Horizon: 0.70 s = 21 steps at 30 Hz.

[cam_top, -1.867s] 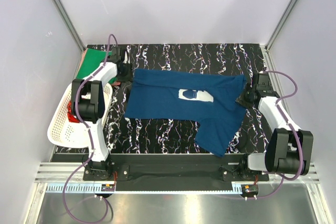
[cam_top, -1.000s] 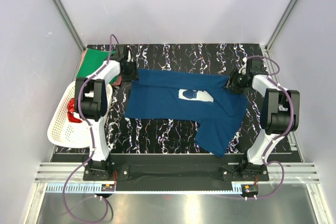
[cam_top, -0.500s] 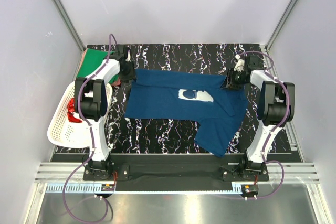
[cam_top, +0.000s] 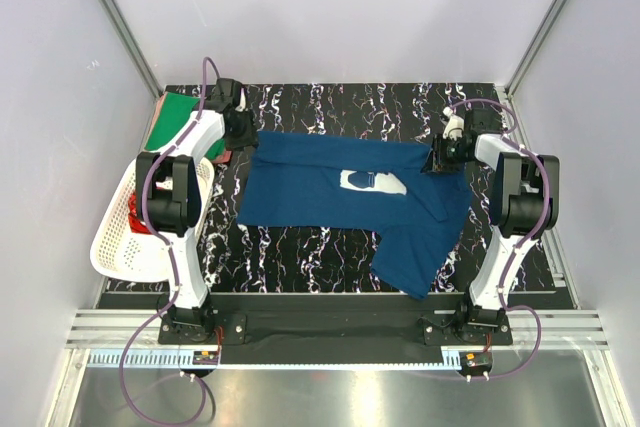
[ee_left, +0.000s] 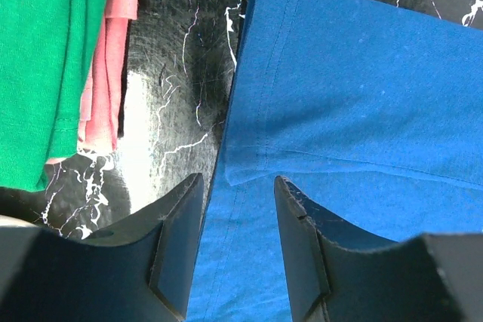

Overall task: Fold and stack the t-shirts
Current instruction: Fold the tshirt

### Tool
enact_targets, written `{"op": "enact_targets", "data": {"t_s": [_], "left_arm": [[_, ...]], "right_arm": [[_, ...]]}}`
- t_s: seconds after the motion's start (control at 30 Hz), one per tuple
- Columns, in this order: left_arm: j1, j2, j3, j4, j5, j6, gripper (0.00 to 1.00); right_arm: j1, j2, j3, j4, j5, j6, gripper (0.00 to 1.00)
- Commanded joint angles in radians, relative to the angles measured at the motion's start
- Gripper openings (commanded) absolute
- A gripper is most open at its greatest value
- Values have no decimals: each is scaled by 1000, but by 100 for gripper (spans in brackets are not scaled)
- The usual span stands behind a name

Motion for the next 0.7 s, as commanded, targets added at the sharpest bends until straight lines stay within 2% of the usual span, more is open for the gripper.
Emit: {"op": "enact_targets", "data": {"t_s": [0.0,0.07,0.1,0.17,0.43,0.67], "left_arm": [[1,-56,40,16,-18,16,48],[1,-56,41,17,-18,12,47],[1,-56,40,22,-15,10,47],[1,-55,43,24,-13,4,47],[1,-62,75,24,-4,-8,48],[1,-78,46,42,48,-28,48]], "right_arm": [[5,-25,31,14,-36,-9,25],[5,-39,35,2,-30,-1,15],[6,-57,41,-3,-28,11,7],[17,-82,49,-38,-19,22,1],[204,-174,63,-248,177,40,0],[290,-225,5,-268,205,91,0]]}}
